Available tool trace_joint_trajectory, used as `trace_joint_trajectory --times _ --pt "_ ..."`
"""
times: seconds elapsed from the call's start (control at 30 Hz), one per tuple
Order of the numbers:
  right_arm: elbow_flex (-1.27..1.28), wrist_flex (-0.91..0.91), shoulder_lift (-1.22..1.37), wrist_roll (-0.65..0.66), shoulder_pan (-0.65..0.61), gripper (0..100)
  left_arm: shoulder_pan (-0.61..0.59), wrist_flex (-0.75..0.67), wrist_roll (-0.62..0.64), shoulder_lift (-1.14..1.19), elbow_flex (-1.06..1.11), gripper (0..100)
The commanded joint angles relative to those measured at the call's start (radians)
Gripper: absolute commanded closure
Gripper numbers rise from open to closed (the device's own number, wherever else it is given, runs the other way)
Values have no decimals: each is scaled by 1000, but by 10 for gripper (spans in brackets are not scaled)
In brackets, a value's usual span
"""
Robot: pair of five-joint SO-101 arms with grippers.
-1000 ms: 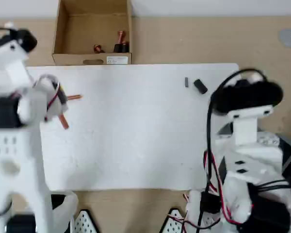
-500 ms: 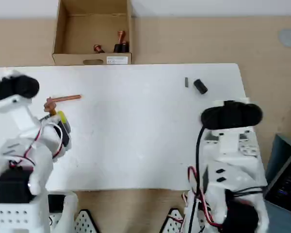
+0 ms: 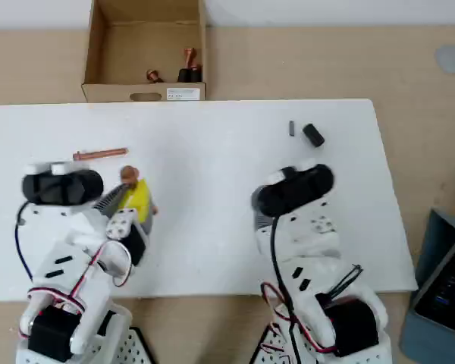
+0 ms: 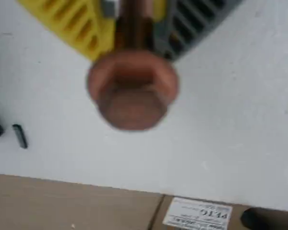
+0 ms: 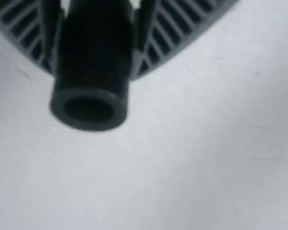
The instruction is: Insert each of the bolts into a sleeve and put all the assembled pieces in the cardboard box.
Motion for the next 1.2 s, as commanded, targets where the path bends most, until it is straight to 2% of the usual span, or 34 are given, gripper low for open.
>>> trace_joint_trajectory --times 0.0,0.27,0.57,0.77,1.0,1.17 --pt "24 -49 -36 -6 -68 989 26 -72 58 -18 5 998" --pt "122 -49 -179 0 -186 989 117 -213 198 -22 5 998" --pt "166 -49 -278 0 -311 989 203 -385 209 -22 3 998" --pt "166 -97 -280 61 -318 989 284 -381 209 -22 -3 998" --pt "160 -123 -280 66 -315 989 284 -381 209 -22 3 998" --pt "147 -193 -280 140 -312 989 285 -381 206 -21 3 998"
